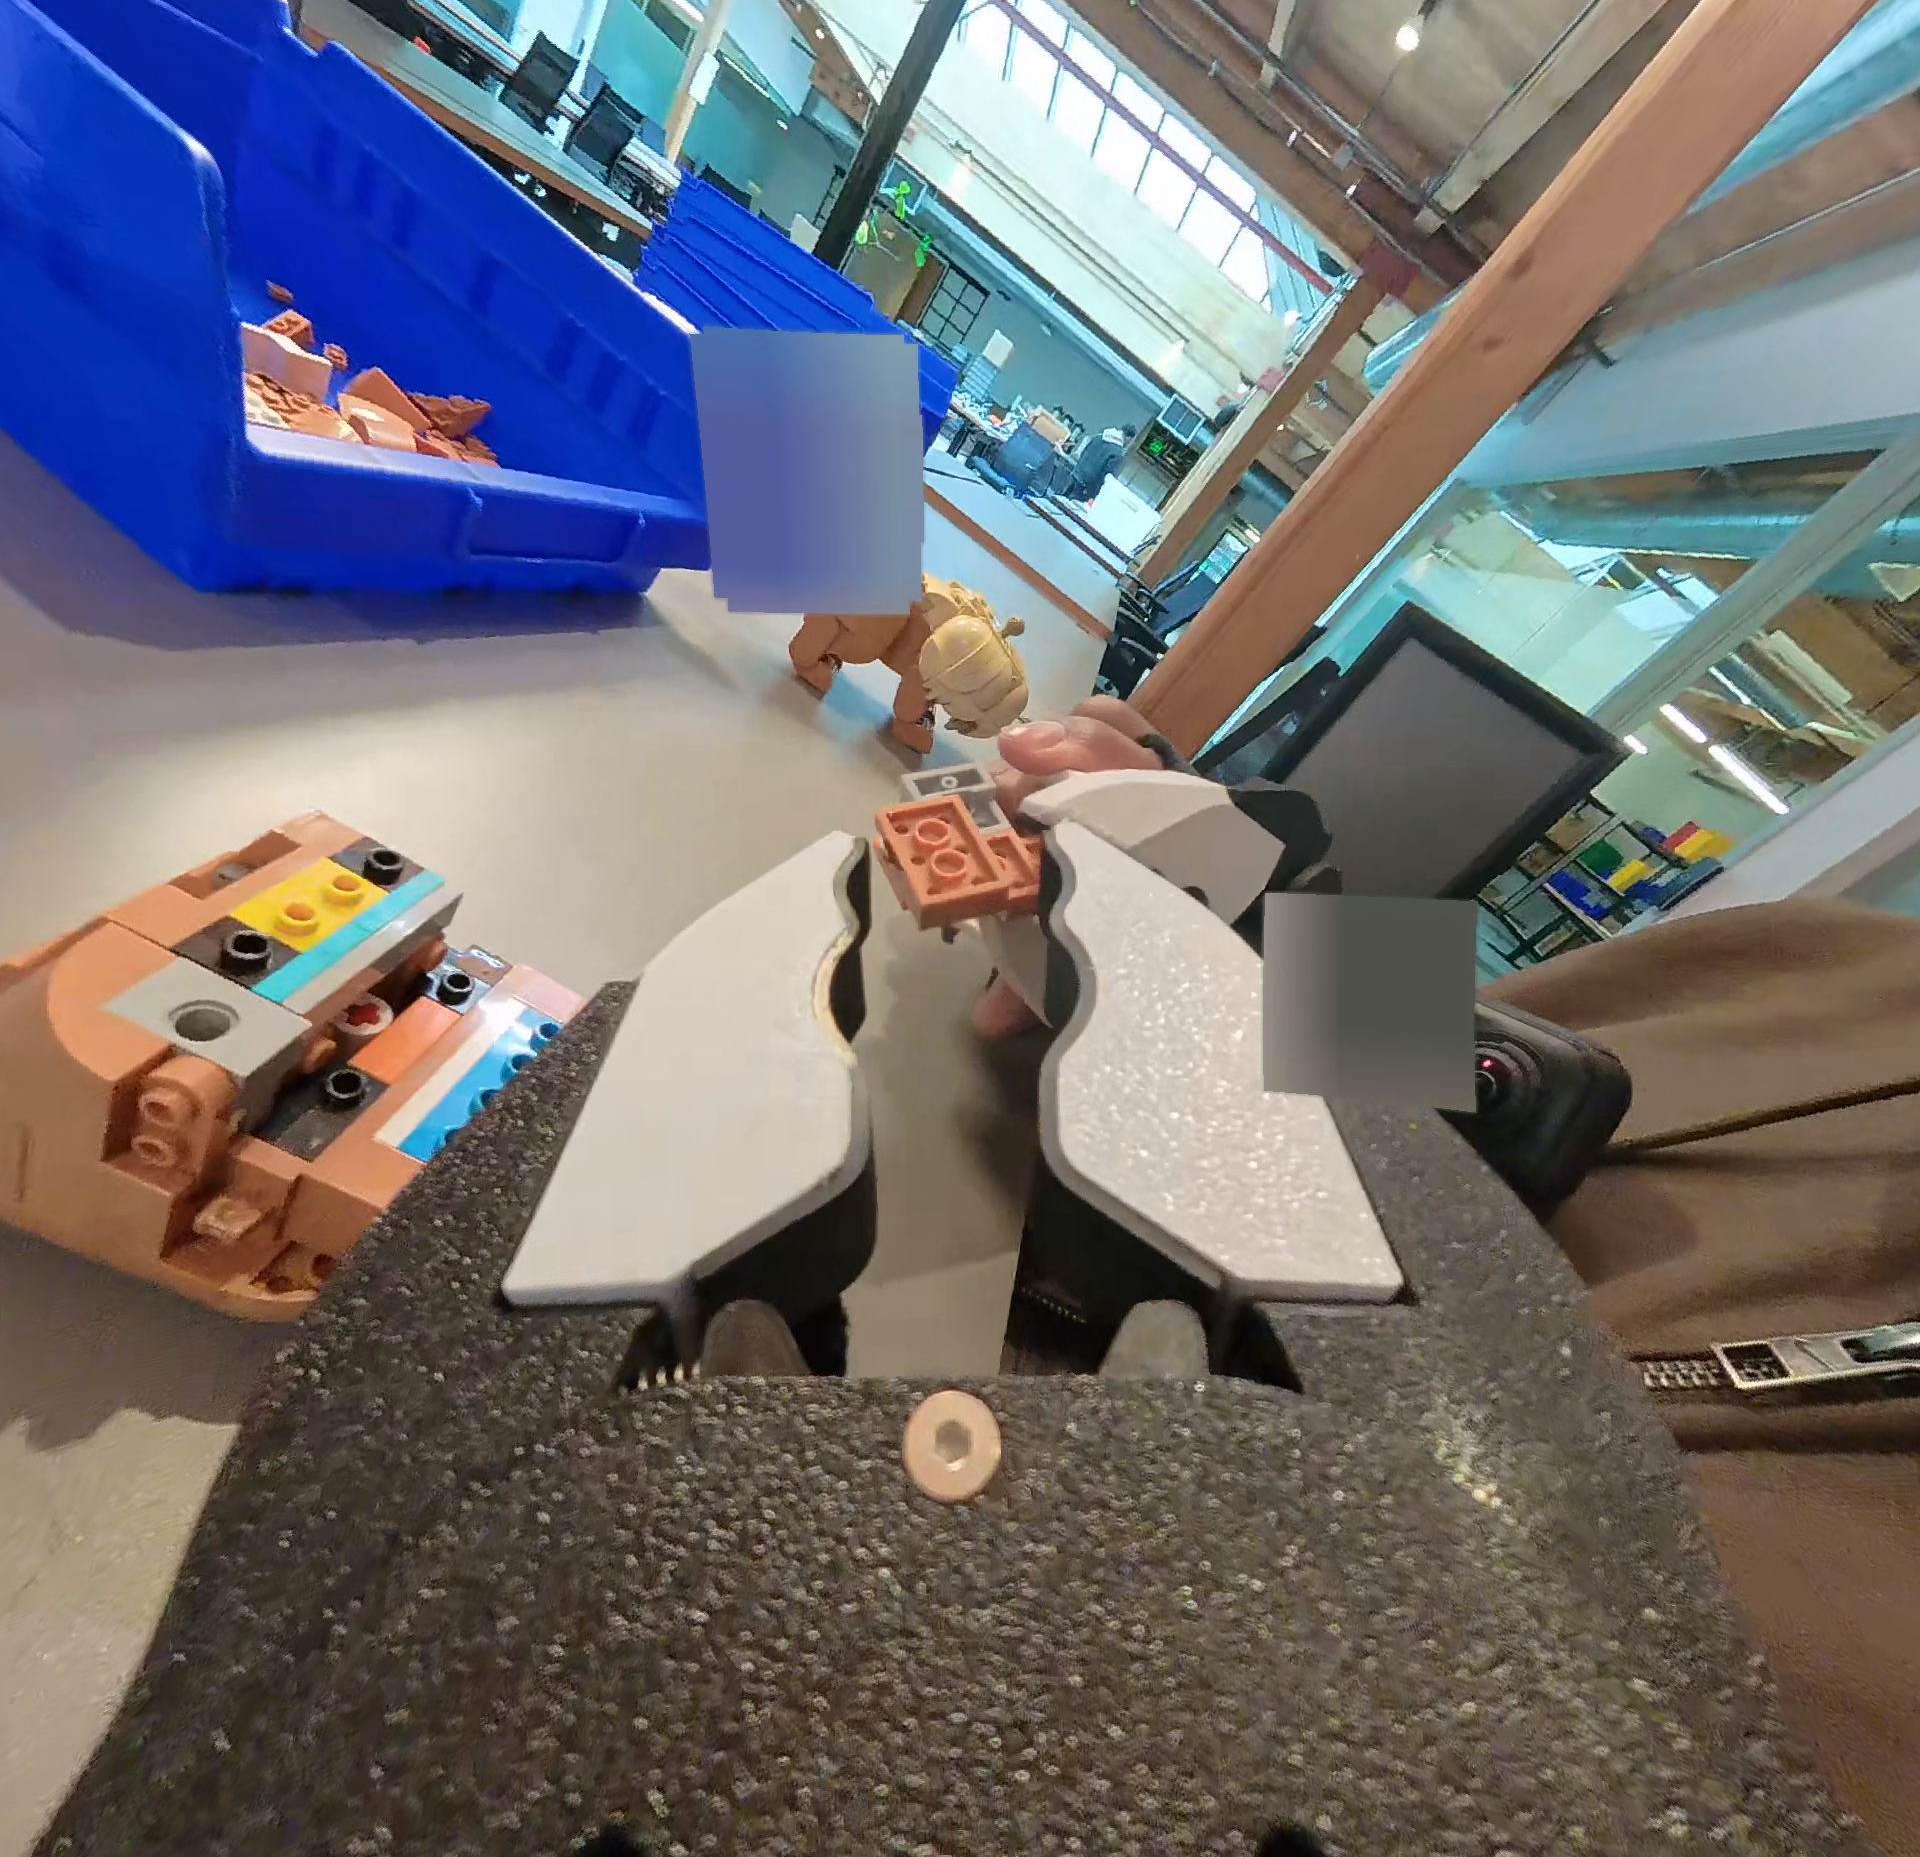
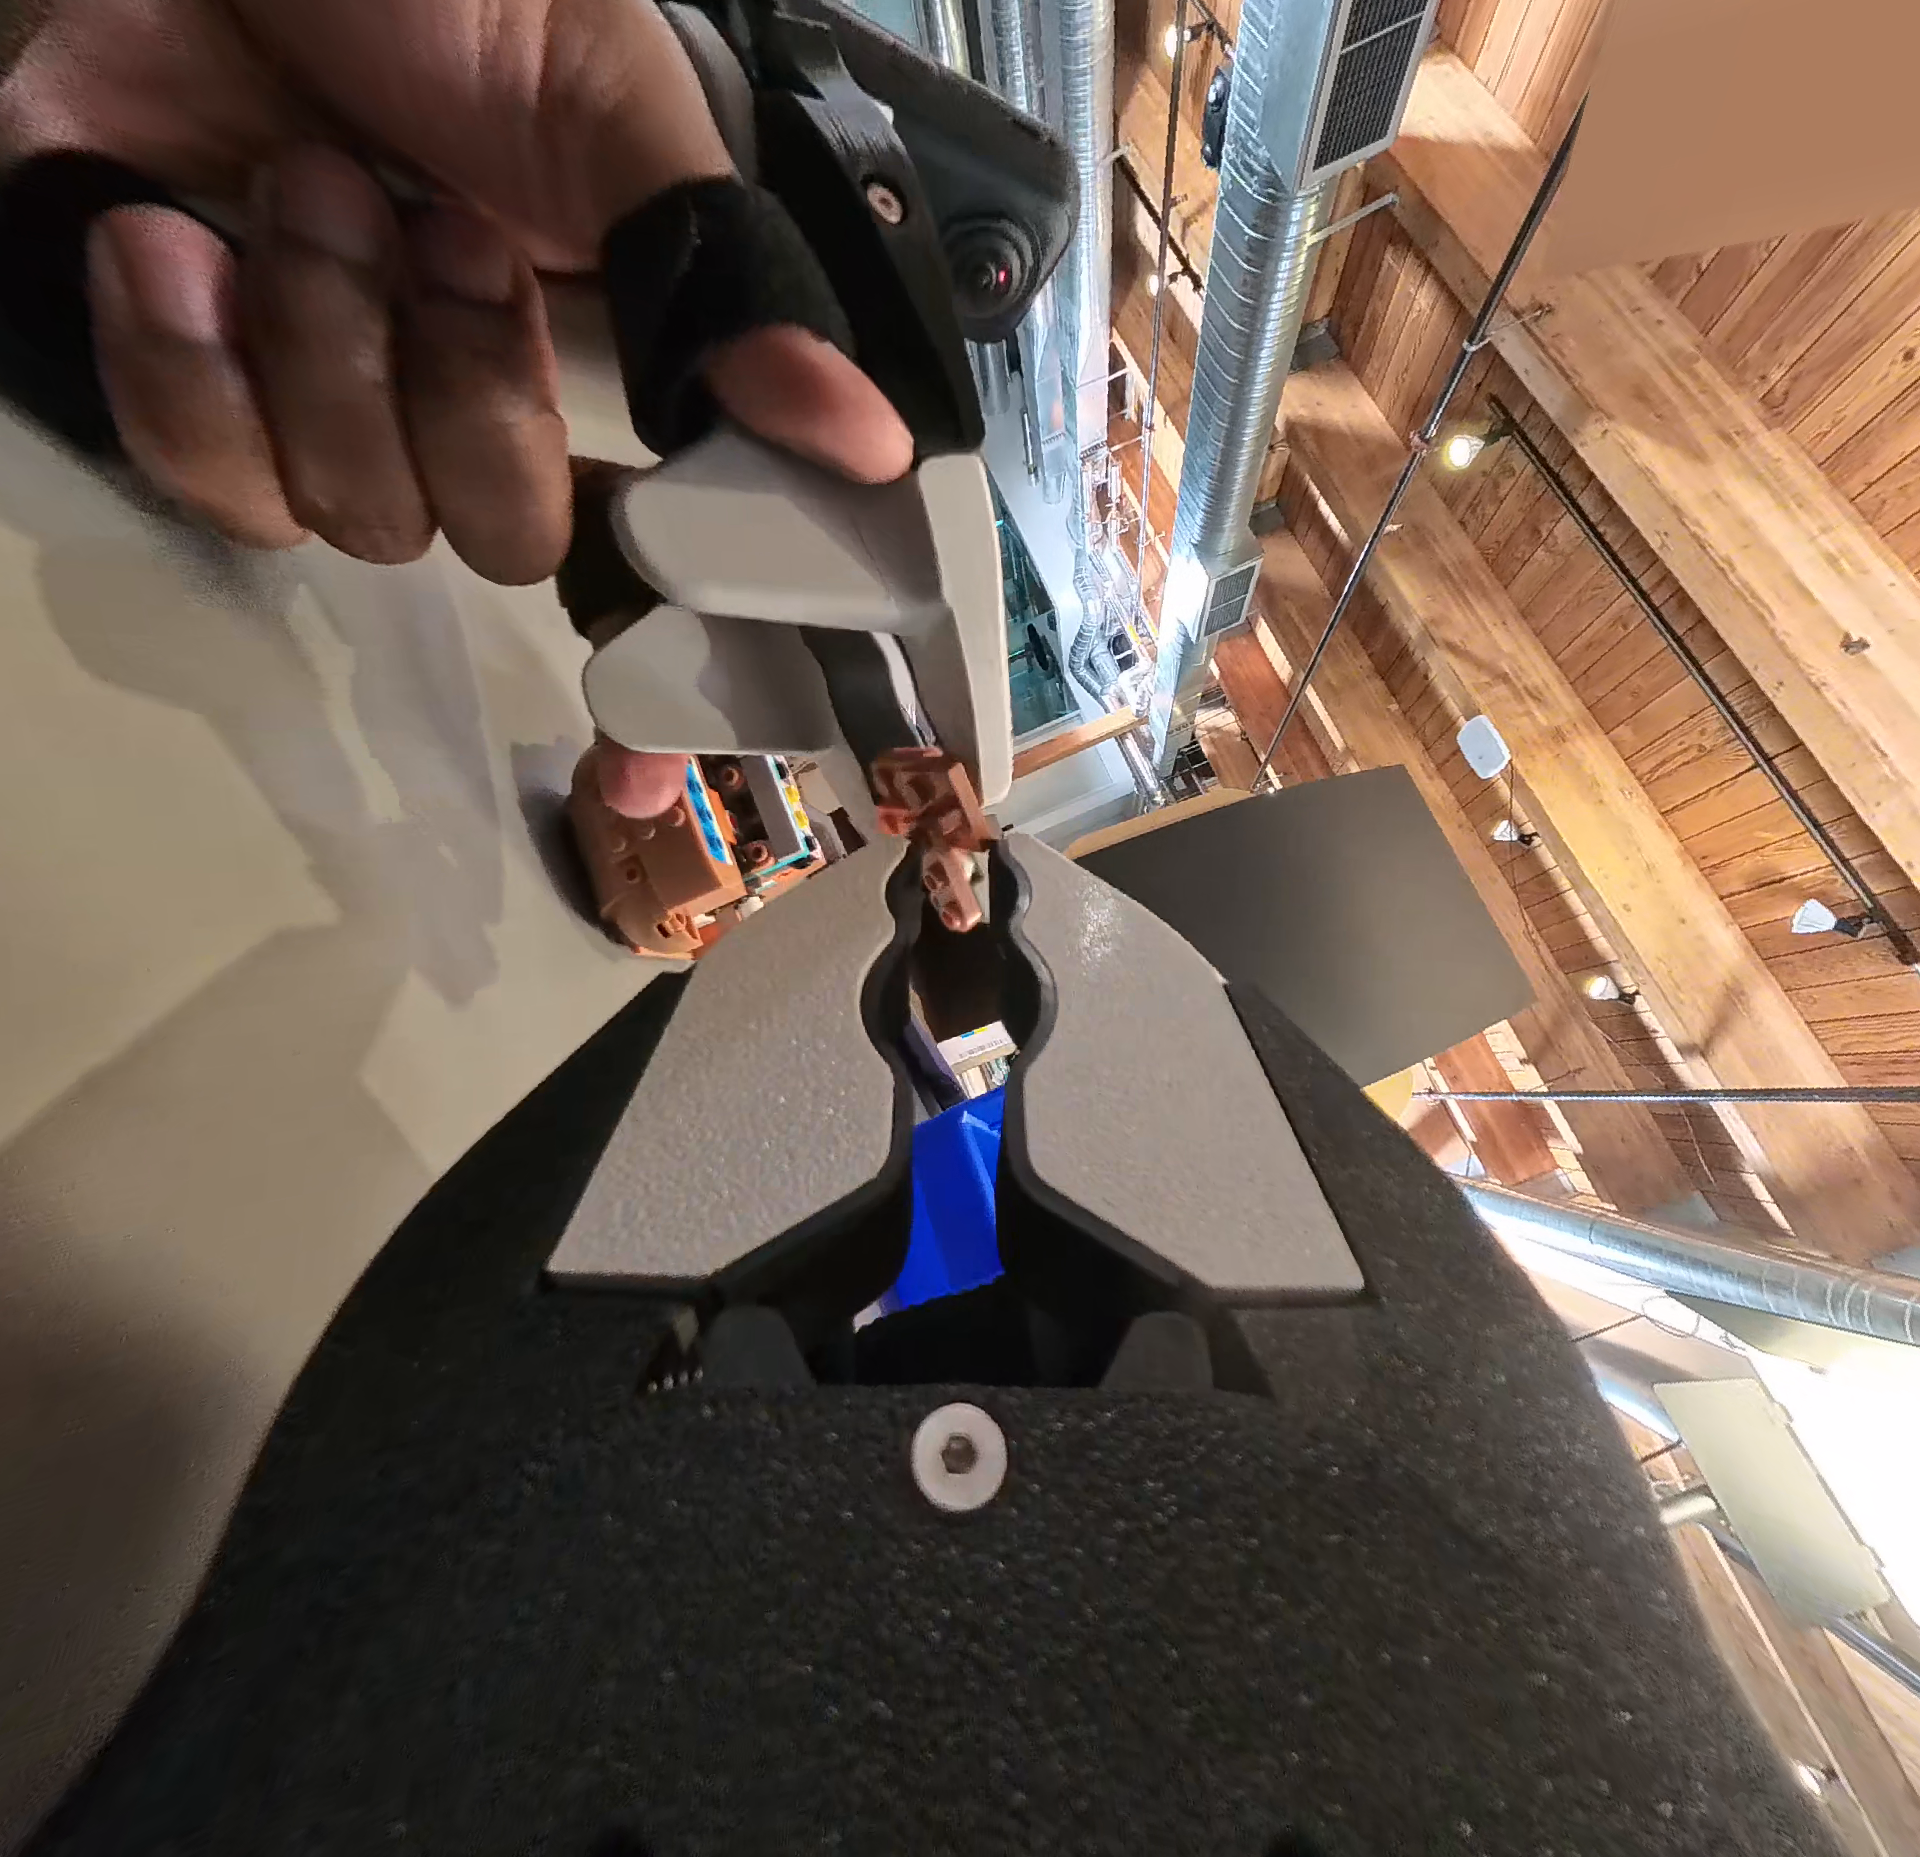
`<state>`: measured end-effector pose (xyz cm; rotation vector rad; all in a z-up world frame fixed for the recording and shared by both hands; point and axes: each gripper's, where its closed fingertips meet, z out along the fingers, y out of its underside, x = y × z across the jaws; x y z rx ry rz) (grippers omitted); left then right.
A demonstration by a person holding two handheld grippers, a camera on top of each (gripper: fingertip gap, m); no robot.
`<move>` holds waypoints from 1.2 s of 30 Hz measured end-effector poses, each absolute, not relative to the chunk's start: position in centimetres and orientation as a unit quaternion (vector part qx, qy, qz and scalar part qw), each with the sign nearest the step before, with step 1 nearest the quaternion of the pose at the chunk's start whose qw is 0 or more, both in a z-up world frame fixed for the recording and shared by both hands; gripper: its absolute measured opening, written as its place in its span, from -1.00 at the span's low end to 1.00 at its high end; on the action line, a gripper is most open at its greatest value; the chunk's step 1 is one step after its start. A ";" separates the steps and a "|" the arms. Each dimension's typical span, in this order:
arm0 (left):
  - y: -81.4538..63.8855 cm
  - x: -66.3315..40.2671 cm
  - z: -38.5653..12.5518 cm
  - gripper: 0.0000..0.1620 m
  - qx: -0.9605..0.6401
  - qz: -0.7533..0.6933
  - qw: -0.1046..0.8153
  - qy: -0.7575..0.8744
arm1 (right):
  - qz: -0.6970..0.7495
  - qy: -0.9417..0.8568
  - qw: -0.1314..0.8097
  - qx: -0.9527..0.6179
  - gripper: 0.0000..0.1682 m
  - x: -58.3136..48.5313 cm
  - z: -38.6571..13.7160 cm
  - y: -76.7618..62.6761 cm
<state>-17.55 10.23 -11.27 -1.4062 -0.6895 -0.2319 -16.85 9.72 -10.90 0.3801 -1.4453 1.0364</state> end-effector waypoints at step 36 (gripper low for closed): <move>9.6 -14.2 -12.4 -0.78 -0.746 0.183 0.639 0.034 | 0.620 -0.730 0.266 0.109 -0.74 -14.2 -12.6 9.0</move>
